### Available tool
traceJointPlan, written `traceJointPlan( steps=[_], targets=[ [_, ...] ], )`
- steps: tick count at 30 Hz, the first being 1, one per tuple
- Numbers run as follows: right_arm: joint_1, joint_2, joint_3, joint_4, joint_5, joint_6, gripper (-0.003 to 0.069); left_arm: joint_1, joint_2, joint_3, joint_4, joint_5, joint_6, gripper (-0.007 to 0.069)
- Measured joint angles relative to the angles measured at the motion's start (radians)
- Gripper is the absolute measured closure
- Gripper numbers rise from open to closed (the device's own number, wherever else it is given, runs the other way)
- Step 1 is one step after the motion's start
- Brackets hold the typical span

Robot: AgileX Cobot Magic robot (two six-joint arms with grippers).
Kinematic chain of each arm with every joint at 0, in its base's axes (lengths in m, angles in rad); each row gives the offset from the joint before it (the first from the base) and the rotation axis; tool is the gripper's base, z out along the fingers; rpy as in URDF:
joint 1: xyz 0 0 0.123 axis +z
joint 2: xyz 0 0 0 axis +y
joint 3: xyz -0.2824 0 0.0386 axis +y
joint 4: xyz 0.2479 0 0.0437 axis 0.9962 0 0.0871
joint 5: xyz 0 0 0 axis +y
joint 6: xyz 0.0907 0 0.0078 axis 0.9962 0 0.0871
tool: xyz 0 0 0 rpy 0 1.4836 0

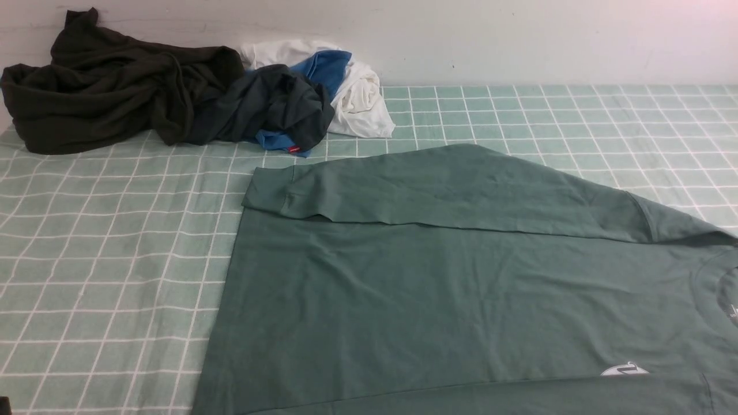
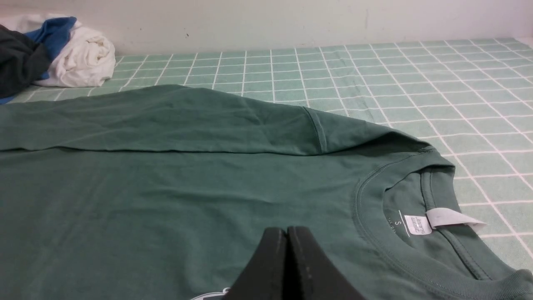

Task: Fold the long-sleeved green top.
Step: Use the left arm to clamp the cuff closest to it

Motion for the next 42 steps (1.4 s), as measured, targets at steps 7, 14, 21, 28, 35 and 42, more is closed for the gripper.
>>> traceJointPlan(
  steps=[7, 14, 21, 28, 35, 42],
  targets=[
    [0.0, 0.0, 0.0, 0.0, 0.0, 0.0, 0.0673, 0.0, 0.0, 0.0, 0.0, 0.0, 0.0, 0.0628],
    [0.0, 0.0, 0.0, 0.0, 0.0, 0.0, 0.0673, 0.0, 0.0, 0.0, 0.0, 0.0, 0.0, 0.0628],
    [0.0, 0.0, 0.0, -0.012, 0.001, 0.002, 0.0673, 0.0, 0.0, 0.0, 0.0, 0.0, 0.0, 0.0628],
    [0.0, 0.0, 0.0, -0.014, 0.001, 0.007, 0.0673, 0.0, 0.0, 0.0, 0.0, 0.0, 0.0, 0.0628],
    [0.0, 0.0, 0.0, -0.014, 0.001, 0.007, 0.0673, 0.0, 0.0, 0.0, 0.0, 0.0, 0.0, 0.0628],
    [0.0, 0.0, 0.0, -0.014, 0.001, 0.007, 0.0673, 0.0, 0.0, 0.0, 0.0, 0.0, 0.0, 0.0628]
  ],
)
